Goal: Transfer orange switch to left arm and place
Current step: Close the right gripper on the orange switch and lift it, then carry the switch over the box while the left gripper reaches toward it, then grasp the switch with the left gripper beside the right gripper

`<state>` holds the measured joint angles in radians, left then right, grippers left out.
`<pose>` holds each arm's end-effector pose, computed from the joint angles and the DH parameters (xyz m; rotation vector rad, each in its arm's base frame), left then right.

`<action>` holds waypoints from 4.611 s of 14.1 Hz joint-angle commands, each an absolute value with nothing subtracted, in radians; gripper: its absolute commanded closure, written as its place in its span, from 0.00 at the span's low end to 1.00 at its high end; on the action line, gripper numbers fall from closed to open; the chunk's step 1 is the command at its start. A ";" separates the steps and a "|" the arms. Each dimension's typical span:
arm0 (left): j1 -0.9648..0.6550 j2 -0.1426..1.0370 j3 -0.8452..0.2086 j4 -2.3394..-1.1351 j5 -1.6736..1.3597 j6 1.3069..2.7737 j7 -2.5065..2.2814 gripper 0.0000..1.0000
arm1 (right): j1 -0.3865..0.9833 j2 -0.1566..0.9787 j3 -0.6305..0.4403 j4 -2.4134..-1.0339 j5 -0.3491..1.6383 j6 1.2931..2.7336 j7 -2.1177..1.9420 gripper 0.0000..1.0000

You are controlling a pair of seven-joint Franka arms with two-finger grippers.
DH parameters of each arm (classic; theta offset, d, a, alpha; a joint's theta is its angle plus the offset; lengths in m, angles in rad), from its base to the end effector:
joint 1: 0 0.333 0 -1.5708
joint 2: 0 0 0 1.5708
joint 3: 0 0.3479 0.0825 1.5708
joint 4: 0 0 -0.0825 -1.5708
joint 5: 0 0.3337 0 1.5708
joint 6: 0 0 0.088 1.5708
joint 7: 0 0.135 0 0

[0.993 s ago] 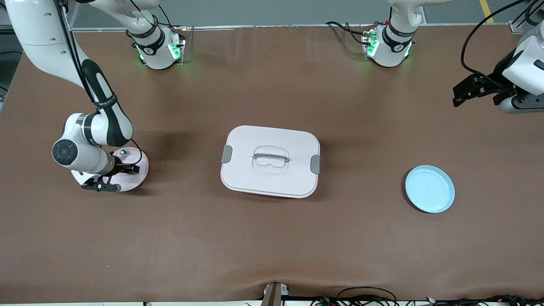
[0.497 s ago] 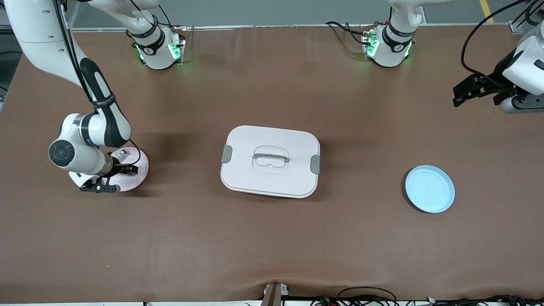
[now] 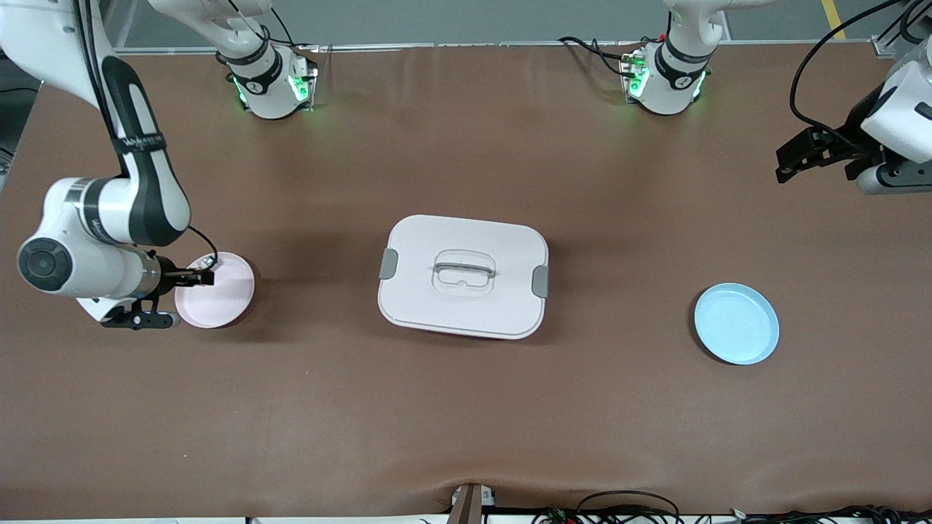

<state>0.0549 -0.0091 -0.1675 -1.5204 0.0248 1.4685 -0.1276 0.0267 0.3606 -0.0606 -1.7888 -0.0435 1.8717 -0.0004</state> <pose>0.4870 -0.0520 0.6452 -3.1097 -0.0265 0.0614 0.5717 -0.0210 0.3626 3.0554 -0.0212 -0.4278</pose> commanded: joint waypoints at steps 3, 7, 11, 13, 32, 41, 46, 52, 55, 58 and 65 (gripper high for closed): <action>0.054 -0.009 -0.172 -1.511 0.026 1.465 -0.121 0.00 | 0.101 0.336 -0.058 -1.646 -0.002 1.639 0.139 0.74; 0.051 -0.009 -0.173 -1.511 0.017 1.465 -0.120 0.00 | 0.172 0.325 -0.058 -1.560 0.106 1.502 0.314 0.75; 0.051 -0.009 -0.175 -1.509 -0.043 1.466 -0.115 0.00 | 0.250 0.325 -0.058 -1.484 0.266 1.418 0.562 0.75; 0.048 -0.011 -0.179 -1.509 -0.093 1.482 -0.115 0.00 | 0.300 0.327 -0.057 -1.451 0.333 1.414 0.703 0.76; 0.052 -0.046 -0.396 -1.704 -0.632 1.779 -0.350 0.00 | 0.693 0.391 -0.058 -1.310 0.666 1.902 1.629 0.77; 0.054 -0.048 -0.459 -1.867 -0.824 1.974 -0.167 0.15 | 0.764 0.419 -0.058 -1.308 0.689 2.023 1.761 0.77; 0.054 -0.054 -0.489 -1.933 -0.952 2.085 -0.149 0.21 | 0.765 0.419 -0.058 -1.301 0.690 2.022 1.763 0.77; 0.054 -0.089 -0.521 -1.997 -1.029 2.141 -0.103 0.26 | 0.765 0.419 -0.058 -1.301 0.690 2.022 1.763 0.78; 0.052 -0.098 -0.545 -2.035 -1.106 2.207 -0.042 0.29 | 0.765 0.419 -0.058 -1.301 0.690 2.022 1.763 0.78; 0.054 -0.097 -0.551 -2.039 -1.121 2.212 -0.026 0.42 | 0.765 0.419 -0.058 -1.301 0.690 2.020 1.763 0.78; 0.052 -0.094 -0.555 -2.046 -1.135 2.226 -0.025 0.64 | 0.765 0.419 -0.058 -1.301 0.690 2.020 1.761 0.78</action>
<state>0.0441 -0.0644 -0.5434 -2.0171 -1.0973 2.2044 -0.0445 0.7598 0.4056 -0.0516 -1.3295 0.6674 2.0290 1.7453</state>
